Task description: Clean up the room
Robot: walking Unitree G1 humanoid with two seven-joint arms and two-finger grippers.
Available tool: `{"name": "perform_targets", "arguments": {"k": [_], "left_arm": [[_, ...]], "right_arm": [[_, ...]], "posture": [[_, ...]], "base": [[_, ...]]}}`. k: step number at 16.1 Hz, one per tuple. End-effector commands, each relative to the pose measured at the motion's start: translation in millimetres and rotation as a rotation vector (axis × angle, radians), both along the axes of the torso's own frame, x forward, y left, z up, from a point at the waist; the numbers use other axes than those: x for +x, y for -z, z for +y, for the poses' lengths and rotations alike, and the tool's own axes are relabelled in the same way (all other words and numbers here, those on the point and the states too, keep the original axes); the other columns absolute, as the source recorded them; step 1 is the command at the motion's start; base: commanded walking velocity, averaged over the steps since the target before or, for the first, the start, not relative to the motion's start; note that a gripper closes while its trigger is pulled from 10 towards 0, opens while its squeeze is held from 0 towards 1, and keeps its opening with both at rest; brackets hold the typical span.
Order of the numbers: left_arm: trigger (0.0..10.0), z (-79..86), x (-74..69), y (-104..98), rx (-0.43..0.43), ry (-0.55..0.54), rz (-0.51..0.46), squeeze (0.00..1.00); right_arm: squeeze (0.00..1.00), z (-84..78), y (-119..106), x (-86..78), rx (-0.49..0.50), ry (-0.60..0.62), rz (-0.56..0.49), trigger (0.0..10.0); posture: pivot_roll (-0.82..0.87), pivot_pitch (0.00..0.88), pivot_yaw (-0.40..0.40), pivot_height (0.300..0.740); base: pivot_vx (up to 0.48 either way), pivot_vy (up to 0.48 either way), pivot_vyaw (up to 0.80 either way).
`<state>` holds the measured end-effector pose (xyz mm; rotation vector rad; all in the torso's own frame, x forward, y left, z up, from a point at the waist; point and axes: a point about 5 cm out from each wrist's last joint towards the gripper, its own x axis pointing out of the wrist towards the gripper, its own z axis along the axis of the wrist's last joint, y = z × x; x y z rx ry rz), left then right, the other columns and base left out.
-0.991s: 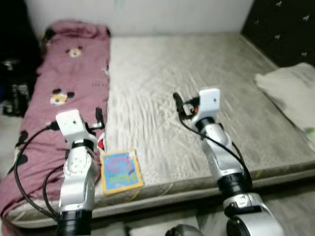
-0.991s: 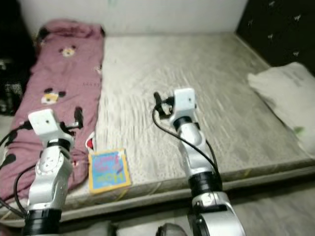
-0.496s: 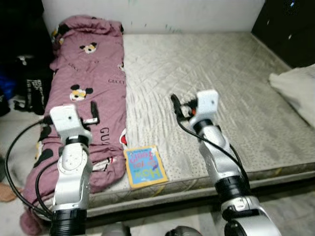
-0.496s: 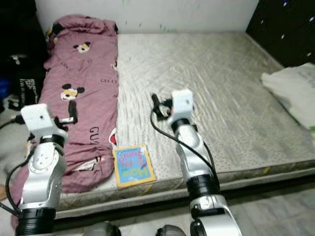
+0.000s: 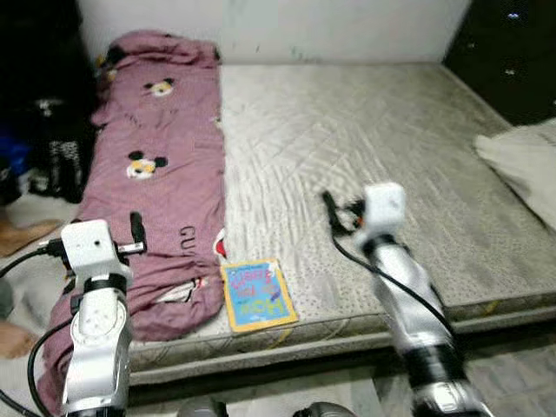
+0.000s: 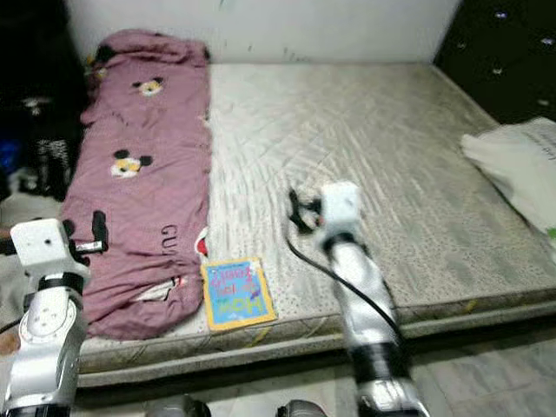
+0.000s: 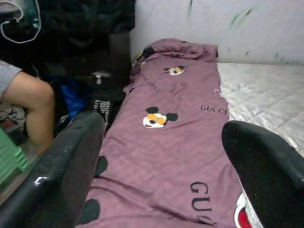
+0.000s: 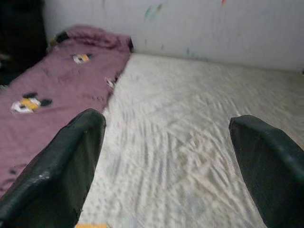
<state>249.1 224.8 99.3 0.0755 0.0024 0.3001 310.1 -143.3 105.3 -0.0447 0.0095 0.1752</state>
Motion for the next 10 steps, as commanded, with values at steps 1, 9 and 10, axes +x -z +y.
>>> {"name": "perform_targets", "arguments": {"k": [1, 9, 10], "left_arm": [[10.0, -3.3, 0.0, -3.3, 0.007, 0.019, -0.007, 0.00], [10.0, -25.7, -7.1, 0.5, -0.015, 0.106, 0.034, 0.00], [10.0, -26.1, -7.2, 1.0, -0.021, 0.105, 0.037, 0.00]], "right_arm": [[0.00, -7.3, -4.8, -1.8, -0.006, 0.025, -0.010, 10.0], [0.00, -10.5, 1.3, -20.7, -0.012, 0.029, 0.057, 10.0], [0.00, -10.8, 1.1, -20.8, -0.011, 0.030, 0.058, 10.0]], "posture": [[-0.07, 0.000, -0.040, 0.740], [-0.09, 0.000, -0.033, 0.740], [-0.09, 0.000, -0.033, 0.740]], "base": [[0.000, 0.000, 0.00], [0.000, 0.000, -0.34], [0.000, 0.000, -0.69]]}}
